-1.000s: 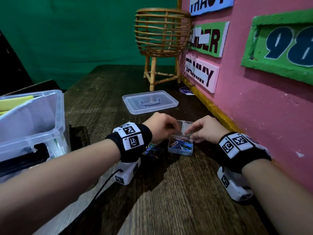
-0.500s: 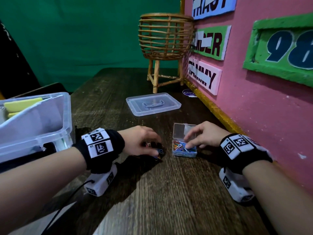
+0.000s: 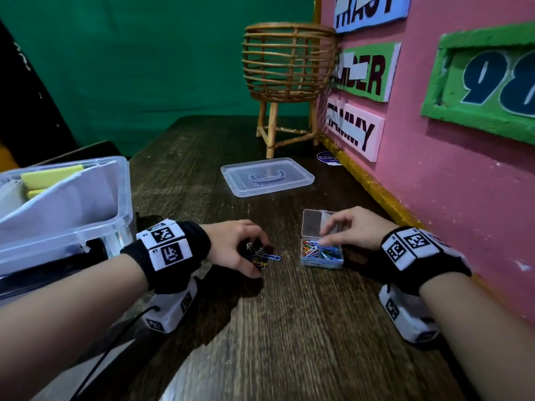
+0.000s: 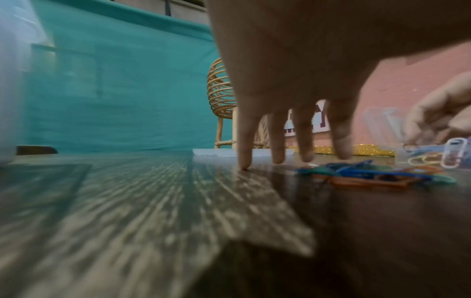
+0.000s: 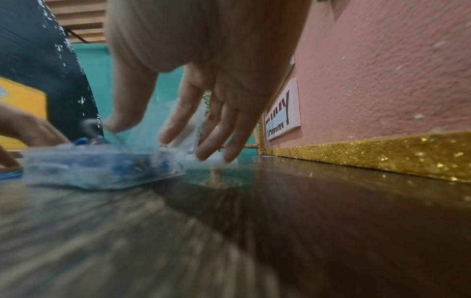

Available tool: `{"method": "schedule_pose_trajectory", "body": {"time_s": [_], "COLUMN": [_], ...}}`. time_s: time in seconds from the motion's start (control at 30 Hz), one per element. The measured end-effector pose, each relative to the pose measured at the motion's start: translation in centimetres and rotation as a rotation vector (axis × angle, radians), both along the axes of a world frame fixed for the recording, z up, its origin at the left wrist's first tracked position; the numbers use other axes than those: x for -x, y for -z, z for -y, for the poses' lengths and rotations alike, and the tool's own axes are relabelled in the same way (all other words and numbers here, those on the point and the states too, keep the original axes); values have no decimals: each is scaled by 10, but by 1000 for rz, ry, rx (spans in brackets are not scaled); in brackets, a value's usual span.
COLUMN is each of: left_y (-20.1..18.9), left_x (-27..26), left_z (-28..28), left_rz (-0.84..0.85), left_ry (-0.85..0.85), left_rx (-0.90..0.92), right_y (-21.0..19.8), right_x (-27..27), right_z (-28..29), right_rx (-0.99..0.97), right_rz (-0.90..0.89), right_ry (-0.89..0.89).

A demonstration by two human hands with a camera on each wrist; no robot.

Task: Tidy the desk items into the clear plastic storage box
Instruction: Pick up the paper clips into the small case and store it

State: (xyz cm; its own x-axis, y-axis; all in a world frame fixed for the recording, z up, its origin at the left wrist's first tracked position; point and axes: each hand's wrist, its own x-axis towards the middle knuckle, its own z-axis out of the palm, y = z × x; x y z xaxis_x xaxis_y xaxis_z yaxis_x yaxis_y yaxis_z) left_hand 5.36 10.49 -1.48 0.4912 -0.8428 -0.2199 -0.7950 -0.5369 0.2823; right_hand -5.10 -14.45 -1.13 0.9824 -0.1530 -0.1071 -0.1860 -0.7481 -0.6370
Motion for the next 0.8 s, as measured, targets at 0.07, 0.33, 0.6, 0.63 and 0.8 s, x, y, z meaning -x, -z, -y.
{"method": "schedule_pose_trajectory", "body": {"time_s": [0.07, 0.33, 0.6, 0.63, 0.8], "left_y": [2, 2, 1, 1, 2], "left_x": [0, 1, 3, 2, 4], "left_z": [-1, 6, 7, 7, 16], "left_rz": [16, -28, -15, -12, -1], "left_ry": [-30, 24, 20, 9, -30], "left_rx": [-62, 51, 136, 146, 285], "right_y": [2, 2, 0, -1, -2], "right_x": [-2, -5, -4, -4, 0], "right_z": [1, 4, 1, 0, -4], "right_rx": [9, 58, -15, -21, -127], "right_rz": [55, 76, 38, 35, 30], "right_ry": [45, 78, 55, 53, 24]}}
